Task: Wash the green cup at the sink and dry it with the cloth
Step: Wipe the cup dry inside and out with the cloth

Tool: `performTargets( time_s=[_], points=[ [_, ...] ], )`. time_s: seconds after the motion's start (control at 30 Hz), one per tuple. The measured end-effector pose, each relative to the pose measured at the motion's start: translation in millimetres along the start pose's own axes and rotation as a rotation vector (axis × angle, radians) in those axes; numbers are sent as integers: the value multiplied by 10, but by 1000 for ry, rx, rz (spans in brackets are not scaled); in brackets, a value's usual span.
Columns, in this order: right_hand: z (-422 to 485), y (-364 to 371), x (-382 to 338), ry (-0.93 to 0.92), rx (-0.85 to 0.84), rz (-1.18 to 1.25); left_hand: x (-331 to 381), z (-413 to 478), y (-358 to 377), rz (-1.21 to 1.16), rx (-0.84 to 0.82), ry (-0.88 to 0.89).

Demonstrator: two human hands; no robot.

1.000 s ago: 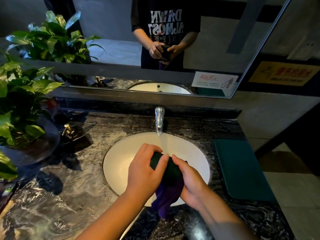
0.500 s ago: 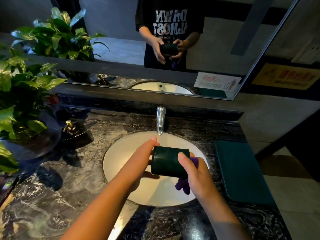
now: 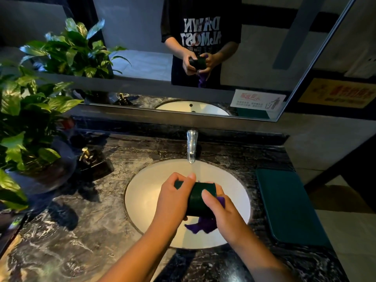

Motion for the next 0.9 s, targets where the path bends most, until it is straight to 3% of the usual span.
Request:
performTargets(
  time_s=[0.2,0.33,0.4,0.5,0.63,0.7,0.8,0.9],
  points=[
    [-61,-112,358,244,196,353,187,-166,-54,322,105,350],
    [-123,-35,440,334,135,622,443,-326,97,591,71,789],
    [-107,-31,424,290,137,660,482,-305,99,565,22,846],
    [-106,-139,422,193,258,600,400,-215,135,436,-103,711],
    [-151,-358,397,103,388,362,82,-104,205,371,-186,284],
    [-149,-367,258,13,317,105,-147,-97,241,333,-289,46],
    [-175,-217,-18,-259,117,-338,-401,-200,321,-26,-457,-314],
    [-213,-47,-52,-356,10,-518,-474,-286,332,-201,-436,-495]
  ],
)
Point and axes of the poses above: each hand's wrist, its own z-axis towards the middle knuckle, its own y-axis out of the palm, x = y × z, the point moved 10 cm from there along z, towards the middle knuckle, and after that the axes turned 12 degrees about z, right-handed, at the moved point
